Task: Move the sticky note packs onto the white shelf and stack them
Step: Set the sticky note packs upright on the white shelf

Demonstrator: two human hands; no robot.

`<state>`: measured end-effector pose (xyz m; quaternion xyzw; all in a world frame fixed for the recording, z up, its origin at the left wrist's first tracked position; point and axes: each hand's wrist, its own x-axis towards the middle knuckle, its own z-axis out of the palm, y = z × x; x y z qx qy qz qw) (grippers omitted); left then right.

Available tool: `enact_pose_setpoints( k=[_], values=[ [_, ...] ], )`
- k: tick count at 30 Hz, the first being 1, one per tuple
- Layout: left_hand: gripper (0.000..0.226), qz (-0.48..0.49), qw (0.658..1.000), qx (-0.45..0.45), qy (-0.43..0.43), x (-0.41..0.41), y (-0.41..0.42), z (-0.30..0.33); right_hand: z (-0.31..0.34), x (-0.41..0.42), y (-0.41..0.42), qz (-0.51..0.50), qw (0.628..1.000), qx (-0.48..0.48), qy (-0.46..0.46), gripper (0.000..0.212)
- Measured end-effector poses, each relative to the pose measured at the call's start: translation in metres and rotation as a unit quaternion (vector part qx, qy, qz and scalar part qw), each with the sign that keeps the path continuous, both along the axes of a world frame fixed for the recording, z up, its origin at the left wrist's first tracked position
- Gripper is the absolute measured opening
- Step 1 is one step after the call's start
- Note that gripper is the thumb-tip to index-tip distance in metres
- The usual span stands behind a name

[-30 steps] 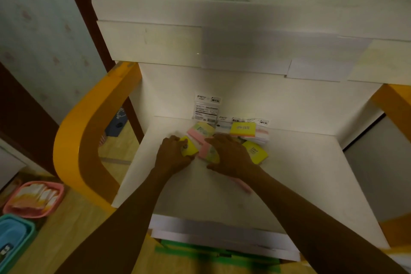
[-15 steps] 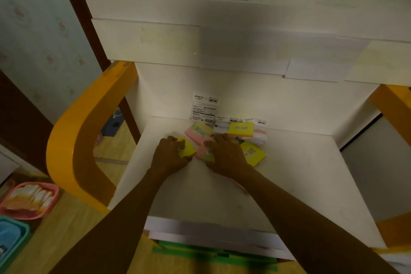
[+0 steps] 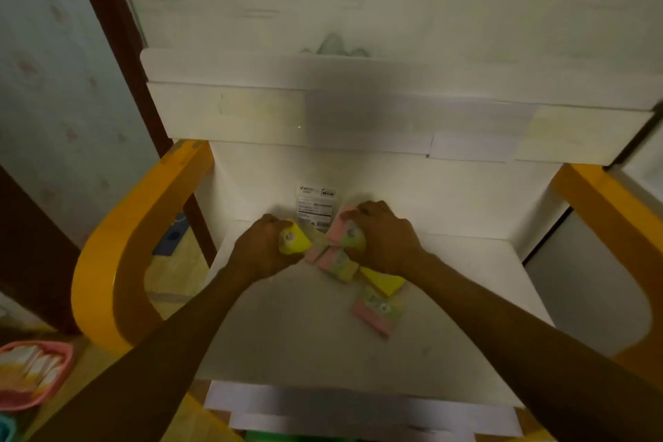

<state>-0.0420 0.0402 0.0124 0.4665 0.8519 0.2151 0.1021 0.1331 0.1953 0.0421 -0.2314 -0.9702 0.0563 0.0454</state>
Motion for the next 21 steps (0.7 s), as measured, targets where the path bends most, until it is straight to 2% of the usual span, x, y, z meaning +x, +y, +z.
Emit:
enact_pose_setpoints(
  k=[3,7,13,21],
  values=[
    [0.061,-0.020,1.000,0.003,0.015,0.006,0.012,0.038,0.031,0.011,0.011,-0.017,1.000,0.008,0.015,0.067],
    [0.073,-0.071,0.996,0.027,0.041,0.013,0.033,0.073,0.070,0.031,0.024,-0.047,0.998,0.022,0.041,0.069],
    [0.067,-0.157,0.978,0.083,0.106,0.046,0.076,0.117,0.110,0.085,0.042,-0.100,0.992,0.053,0.064,0.069],
    [0.071,-0.229,0.953,0.115,0.158,0.133,0.126,0.153,0.138,0.195,0.071,-0.162,0.982,0.070,0.072,0.070]
  ],
)
